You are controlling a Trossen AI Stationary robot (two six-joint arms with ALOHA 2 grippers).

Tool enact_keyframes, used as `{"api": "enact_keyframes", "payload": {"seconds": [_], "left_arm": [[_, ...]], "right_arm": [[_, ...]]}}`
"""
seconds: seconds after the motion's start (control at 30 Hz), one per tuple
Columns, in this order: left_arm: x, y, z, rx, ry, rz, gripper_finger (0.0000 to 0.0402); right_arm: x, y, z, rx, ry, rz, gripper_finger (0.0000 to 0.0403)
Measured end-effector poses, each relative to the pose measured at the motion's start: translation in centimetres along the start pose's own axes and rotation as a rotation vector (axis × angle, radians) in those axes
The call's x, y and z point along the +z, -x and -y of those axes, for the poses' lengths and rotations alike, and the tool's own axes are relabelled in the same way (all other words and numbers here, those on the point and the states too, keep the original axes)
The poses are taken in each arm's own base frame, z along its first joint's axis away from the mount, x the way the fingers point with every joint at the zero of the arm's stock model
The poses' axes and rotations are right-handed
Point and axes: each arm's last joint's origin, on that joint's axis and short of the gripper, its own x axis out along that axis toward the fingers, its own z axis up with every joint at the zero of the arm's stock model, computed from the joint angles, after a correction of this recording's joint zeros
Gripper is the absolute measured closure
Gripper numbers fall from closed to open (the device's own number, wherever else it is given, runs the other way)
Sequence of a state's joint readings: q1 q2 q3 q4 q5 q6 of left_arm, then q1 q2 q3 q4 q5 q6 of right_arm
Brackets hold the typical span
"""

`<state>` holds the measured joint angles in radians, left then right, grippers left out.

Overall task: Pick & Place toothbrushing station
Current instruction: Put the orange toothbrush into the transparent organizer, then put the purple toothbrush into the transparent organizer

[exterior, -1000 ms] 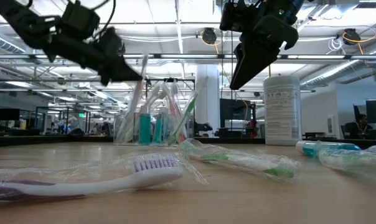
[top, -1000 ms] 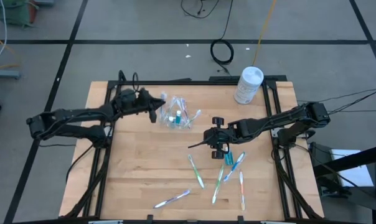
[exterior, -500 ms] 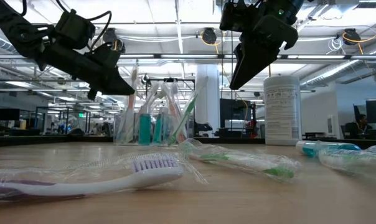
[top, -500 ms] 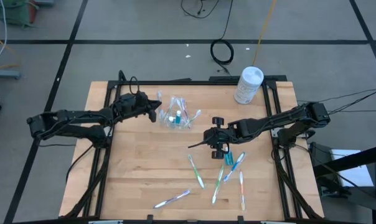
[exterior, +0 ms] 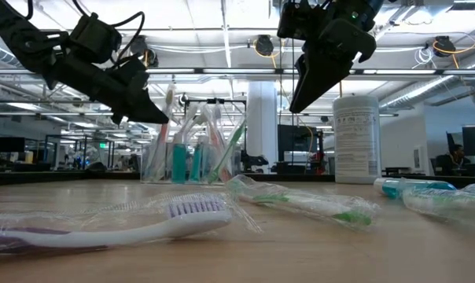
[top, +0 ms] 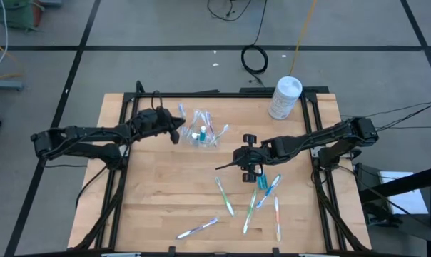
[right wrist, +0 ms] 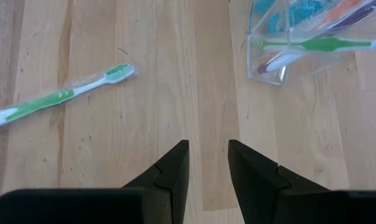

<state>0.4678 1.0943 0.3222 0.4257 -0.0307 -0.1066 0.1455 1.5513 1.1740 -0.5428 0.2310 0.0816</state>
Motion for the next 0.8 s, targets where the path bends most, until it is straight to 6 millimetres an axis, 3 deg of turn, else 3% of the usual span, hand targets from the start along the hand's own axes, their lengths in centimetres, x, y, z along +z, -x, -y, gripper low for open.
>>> {"api": "enact_keyframes", "payload": {"seconds": [0.13,0.5,0.8], "left_arm": [[-0.1,0.0,0.2,-0.012,-0.023,-0.007,0.035],[0.5,0.3,0.5,-0.027,-0.029,0.023,0.0233],[1.7,2.3,2.0,-0.047,-0.087,0.092,0.022]], "right_arm": [[0.0,0.0,0.0,0.0,0.0,0.001,0.03],[0.0,0.0,0.0,-0.001,0.063,0.001,0.03],[0.2,0.0,0.0,-0.002,0.06,0.022,0.03]]}}
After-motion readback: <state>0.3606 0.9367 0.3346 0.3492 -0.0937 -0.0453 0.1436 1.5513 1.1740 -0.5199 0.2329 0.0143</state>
